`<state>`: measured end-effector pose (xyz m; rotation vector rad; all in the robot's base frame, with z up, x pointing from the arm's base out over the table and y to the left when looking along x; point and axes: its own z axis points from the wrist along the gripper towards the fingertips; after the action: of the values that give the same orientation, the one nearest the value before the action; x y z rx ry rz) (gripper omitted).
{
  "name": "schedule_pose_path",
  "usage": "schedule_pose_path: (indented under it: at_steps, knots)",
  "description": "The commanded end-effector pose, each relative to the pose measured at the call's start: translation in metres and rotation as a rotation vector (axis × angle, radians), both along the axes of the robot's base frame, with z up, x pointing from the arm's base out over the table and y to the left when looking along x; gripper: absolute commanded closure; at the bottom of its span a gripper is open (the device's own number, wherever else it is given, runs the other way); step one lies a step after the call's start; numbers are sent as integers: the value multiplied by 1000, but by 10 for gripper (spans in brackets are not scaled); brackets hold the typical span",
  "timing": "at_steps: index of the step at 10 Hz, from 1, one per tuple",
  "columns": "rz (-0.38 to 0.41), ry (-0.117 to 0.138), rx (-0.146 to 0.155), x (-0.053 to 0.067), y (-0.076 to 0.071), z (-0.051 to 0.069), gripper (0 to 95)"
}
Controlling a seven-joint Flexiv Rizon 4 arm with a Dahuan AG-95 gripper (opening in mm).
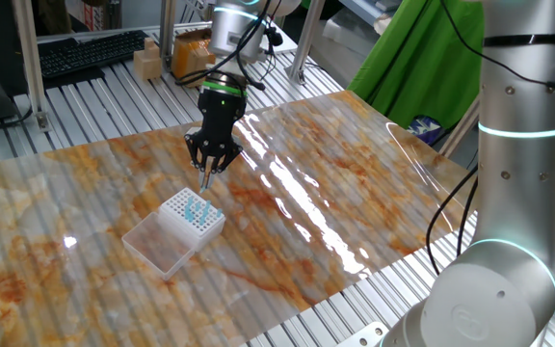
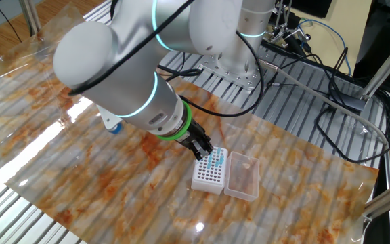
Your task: Insert a medium pipette tip into the holder for medium pipette tips
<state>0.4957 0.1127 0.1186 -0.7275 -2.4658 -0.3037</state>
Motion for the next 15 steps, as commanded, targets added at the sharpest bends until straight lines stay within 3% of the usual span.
schedule_pose_path:
  at_steps: [1, 7, 11, 13, 15]
  knots:
    - [6, -12, 0, 0, 0, 0, 950]
    - [21, -20, 2, 0, 0, -1, 950]
    - [-6, 2, 28, 0, 0, -1, 950]
    - [4, 0, 27, 0, 0, -1, 950]
    - [17, 14, 34, 0, 0, -1, 950]
